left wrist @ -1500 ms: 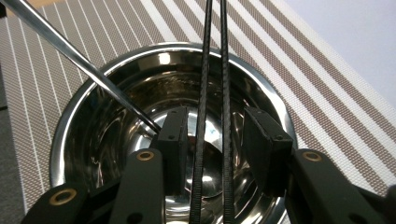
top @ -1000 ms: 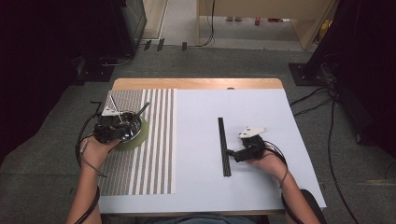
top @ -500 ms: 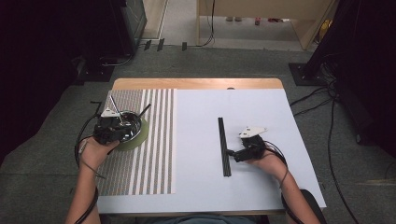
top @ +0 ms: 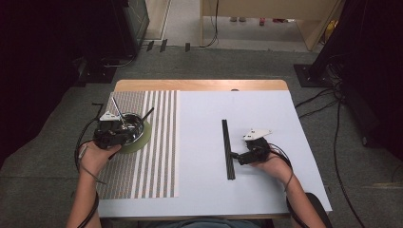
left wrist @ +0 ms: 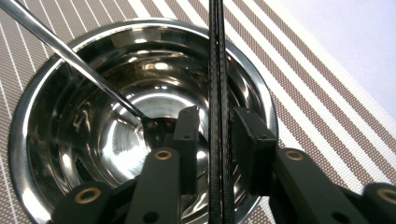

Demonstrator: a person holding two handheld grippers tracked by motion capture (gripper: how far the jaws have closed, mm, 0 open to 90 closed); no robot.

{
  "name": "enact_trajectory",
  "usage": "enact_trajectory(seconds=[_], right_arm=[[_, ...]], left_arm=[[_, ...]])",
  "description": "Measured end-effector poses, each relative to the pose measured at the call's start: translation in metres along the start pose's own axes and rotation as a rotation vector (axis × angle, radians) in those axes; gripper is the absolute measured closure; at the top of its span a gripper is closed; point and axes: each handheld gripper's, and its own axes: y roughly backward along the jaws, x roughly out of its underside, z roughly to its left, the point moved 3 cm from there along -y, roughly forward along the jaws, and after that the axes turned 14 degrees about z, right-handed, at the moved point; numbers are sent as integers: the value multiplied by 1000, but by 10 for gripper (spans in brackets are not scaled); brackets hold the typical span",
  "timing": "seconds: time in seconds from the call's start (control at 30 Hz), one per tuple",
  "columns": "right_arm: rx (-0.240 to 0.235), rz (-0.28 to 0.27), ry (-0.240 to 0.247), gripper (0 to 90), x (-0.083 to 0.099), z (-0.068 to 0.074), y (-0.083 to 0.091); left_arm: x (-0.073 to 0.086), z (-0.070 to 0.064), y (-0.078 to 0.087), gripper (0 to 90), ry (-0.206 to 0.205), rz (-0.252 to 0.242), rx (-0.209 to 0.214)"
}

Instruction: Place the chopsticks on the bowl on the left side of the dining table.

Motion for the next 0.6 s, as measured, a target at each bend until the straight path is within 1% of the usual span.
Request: enact_trajectory(seconds=[0.03, 0.07, 0.13, 0.17, 0.27, 0.37, 0.47, 0.6], right_arm=[[0, 0, 0, 109, 0, 0, 0], [0, 1, -1, 109, 0, 0, 0], [0, 0, 0, 109, 0, 0, 0], [-1, 1, -1, 110, 0, 0, 0], [-1, 1, -1, 109, 0, 0, 0], [0, 0, 0, 109, 0, 0, 0], [0, 0, -1, 109, 0, 0, 0], [0, 0, -1, 110, 0, 0, 0]], left_arm=[[0, 0, 1, 674, -1, -12, -6], [0, 0, 2, 626, -1, -21, -11], [2, -1, 6, 598, 2, -36, -22], [3, -1, 8, 567, 4, -41, -26], [9, -1, 15, 519, 21, -60, -46], [16, -2, 22, 496, 33, -78, -47], [23, -4, 25, 456, 33, -76, -69], [30, -8, 29, 407, 24, -90, -89]])
